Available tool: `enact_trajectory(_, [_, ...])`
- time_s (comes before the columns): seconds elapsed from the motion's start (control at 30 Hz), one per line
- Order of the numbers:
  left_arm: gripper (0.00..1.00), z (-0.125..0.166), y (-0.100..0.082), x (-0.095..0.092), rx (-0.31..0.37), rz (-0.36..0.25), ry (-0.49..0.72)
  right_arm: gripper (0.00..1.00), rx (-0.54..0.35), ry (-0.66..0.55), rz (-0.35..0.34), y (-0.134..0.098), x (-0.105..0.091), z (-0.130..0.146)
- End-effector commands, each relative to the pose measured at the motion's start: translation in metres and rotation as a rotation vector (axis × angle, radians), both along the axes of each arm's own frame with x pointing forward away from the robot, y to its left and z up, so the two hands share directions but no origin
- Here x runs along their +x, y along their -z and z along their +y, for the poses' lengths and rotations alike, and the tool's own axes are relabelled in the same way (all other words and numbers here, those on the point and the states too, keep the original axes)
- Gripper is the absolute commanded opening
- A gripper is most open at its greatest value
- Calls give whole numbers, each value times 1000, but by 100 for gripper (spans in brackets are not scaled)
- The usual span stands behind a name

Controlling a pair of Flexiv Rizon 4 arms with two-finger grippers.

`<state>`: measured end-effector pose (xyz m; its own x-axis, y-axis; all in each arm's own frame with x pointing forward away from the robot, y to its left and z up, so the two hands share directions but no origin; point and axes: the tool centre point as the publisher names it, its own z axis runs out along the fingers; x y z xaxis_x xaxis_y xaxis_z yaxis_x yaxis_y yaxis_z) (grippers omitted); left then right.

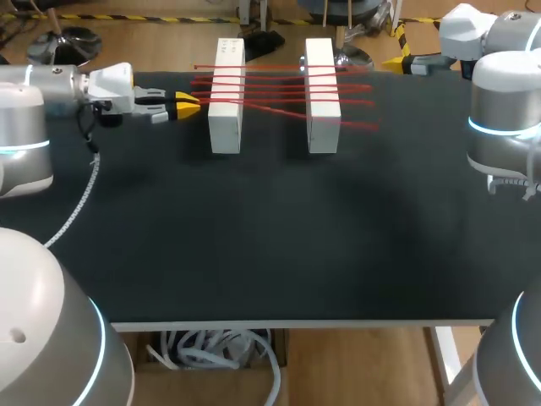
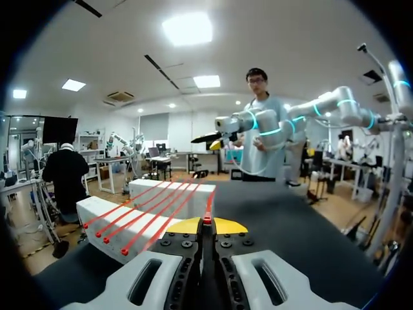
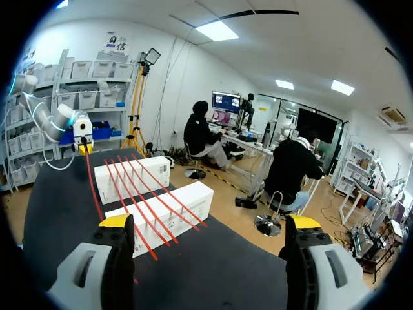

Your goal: Grab the tape and strap the tape.

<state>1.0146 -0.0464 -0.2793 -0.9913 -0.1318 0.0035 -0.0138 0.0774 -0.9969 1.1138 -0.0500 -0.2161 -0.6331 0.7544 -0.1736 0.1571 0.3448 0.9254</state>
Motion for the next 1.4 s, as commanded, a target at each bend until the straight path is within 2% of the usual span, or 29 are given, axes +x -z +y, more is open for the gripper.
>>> enact_trajectory(0.03, [0, -9, -12, -15, 20, -1, -57, 100, 0, 0, 0, 0, 0, 0])
enact_trajectory(0.17, [0, -15, -17, -23, -37, 8, -78, 100, 0, 0, 0, 0, 0, 0])
enact_trajectory(0.4, [0, -31, -25, -34, -206, -8, -96, 100, 0, 0, 0, 0, 0, 0])
enact_trajectory(0.6, [0, -46, -29, -40, -313, -19, -79, 100, 0, 0, 0, 0, 0, 0])
enact_trajectory(0.8, [0, -56, -33, -49, -354, -25, -74, 100, 0, 0, 0, 0, 0, 0])
enact_trajectory(1.03, [0, -53, -40, -62, -391, -34, -78, 100, 0, 0, 0, 0, 0, 0])
enact_trajectory(1.2, [0, -36, -42, -75, -422, -43, -76, 100, 0, 0, 0, 0, 0, 0])
enact_trajectory(1.4, [0, -3, -45, -101, -436, -59, -58, 100, 0, 0, 0, 0, 0, 0])
